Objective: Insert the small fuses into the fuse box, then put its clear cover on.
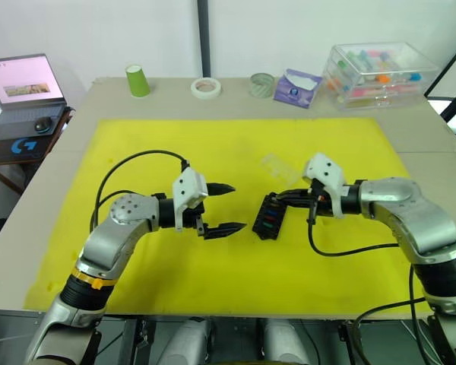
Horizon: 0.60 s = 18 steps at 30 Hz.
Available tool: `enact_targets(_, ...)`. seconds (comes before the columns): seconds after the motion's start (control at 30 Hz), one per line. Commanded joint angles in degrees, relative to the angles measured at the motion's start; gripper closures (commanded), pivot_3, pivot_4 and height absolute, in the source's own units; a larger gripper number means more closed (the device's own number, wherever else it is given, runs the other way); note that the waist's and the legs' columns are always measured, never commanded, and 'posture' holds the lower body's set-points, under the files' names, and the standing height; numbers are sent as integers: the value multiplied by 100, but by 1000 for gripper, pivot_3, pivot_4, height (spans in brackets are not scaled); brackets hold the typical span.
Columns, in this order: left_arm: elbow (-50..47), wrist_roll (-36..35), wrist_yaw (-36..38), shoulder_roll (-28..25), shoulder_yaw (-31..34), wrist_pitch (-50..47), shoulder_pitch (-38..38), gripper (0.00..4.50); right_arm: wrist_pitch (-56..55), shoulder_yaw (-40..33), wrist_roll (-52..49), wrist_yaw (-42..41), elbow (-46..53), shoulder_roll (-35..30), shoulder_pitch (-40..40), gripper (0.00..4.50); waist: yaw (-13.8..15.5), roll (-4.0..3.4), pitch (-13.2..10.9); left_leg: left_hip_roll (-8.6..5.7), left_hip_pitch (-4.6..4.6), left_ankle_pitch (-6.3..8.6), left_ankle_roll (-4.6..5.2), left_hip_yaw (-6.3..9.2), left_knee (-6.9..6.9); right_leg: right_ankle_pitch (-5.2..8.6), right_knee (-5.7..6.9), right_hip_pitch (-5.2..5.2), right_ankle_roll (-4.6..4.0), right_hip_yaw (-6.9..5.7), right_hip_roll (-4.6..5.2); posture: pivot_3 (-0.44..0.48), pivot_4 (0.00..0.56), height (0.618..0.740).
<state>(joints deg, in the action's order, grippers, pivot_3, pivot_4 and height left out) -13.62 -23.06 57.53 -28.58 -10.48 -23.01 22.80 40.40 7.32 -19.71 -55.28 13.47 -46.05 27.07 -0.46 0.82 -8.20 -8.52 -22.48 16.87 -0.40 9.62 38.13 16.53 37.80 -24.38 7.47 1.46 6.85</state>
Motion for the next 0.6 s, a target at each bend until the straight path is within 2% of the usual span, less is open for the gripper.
enact_targets(0.03, -192, -52, 21, -39, 45, 32, 19, 0, -93, 50, 81, 3, -68, 47, -10, 4433, 2, 0, 0, 0, 0, 0, 0, 0, 0, 0, 0, 1, 0, 0, 0, 0, 150, 740)
enact_targets(0.6, -301, -86, -16, -110, 71, -77, 13, 0, -287, 307, 367, -86, -333, -63, -236, 4433, 6, 2, 3, 0, 4, 0, 0, 1, 1, 0, 0, 6, 0, -1, 0, 0, 150, 740)
